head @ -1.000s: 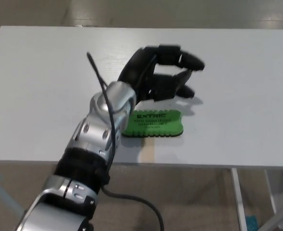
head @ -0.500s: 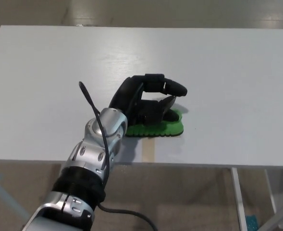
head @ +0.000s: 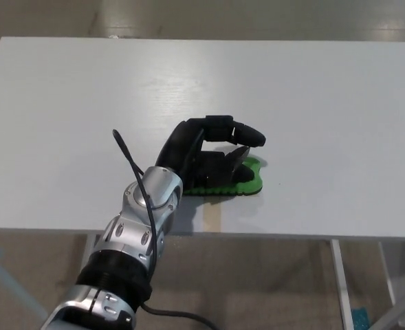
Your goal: Use the left hand to press on the green eraser and wipe the desk from center to the left and then back to center.
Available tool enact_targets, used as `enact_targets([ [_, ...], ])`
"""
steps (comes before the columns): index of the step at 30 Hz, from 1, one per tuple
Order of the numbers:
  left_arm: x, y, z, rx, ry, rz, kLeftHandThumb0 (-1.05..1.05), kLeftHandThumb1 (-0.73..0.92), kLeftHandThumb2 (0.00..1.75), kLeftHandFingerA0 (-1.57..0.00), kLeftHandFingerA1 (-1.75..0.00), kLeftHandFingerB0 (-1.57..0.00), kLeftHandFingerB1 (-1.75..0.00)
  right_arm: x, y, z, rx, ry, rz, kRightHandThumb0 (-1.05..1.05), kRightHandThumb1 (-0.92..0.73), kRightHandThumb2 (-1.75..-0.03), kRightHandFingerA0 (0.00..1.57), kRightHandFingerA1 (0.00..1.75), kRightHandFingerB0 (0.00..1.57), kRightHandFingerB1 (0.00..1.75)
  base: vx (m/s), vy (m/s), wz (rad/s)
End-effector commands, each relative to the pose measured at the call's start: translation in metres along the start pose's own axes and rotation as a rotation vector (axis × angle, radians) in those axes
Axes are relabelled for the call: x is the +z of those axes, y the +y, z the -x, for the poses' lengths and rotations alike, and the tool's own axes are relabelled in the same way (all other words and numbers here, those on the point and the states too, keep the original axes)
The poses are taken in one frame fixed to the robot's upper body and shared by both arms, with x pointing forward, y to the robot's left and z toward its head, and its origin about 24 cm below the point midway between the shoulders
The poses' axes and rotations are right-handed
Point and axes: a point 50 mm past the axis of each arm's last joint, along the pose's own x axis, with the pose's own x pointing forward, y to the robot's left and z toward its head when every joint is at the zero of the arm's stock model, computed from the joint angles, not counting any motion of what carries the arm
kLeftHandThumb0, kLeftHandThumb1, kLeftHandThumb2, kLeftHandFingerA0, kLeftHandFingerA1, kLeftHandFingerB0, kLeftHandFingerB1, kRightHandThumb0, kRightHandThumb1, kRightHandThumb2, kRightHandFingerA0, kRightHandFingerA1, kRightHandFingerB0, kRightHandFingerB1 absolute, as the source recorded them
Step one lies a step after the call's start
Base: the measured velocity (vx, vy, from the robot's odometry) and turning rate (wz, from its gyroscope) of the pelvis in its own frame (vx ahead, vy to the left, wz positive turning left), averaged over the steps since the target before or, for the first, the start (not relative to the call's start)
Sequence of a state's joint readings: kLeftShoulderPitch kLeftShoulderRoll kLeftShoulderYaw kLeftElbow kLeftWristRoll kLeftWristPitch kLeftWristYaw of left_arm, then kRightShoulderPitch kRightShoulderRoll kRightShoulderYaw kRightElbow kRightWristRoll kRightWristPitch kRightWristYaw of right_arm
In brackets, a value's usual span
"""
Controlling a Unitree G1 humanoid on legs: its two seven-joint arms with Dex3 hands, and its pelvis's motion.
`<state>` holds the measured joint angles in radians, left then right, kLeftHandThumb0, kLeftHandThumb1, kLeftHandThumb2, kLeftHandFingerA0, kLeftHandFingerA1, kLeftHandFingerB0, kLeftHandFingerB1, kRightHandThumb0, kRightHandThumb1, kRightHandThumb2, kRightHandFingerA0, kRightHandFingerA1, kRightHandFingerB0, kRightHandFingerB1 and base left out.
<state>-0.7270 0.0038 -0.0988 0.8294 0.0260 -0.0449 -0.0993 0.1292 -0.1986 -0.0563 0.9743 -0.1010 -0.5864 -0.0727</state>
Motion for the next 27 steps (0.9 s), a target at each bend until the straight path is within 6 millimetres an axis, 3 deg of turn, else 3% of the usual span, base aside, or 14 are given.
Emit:
enact_targets([
  [1,-0.019,-0.005,0.007,-0.008,0.045,0.019,-0.20,0.85,0.67,-1.07,-0.59,-0.95,-0.77,-0.001,-0.002,0.002,0.001,-0.002,0.005,-0.40,-0.74,-0.63,0.70,0.54,0.64,0.42,0.00,0.000,0.00],
  [18,-0.046,0.003,0.019,0.033,0.093,0.022,-0.20,0.86,0.65,-1.07,-0.62,-0.97,-0.77,-0.004,-0.001,0.004,0.009,0.011,-0.006,-0.40,-0.73,-0.63,0.70,0.54,0.65,0.42,0.00,0.000,0.00],
  [27,-0.053,0.044,0.028,0.126,0.119,0.038,-0.18,0.87,0.65,-1.06,-0.61,-0.94,-0.81,-0.008,0.000,0.006,0.012,0.022,0.008,-0.40,-0.73,-0.62,0.69,0.53,0.64,0.42,0.00,0.000,0.00],
])
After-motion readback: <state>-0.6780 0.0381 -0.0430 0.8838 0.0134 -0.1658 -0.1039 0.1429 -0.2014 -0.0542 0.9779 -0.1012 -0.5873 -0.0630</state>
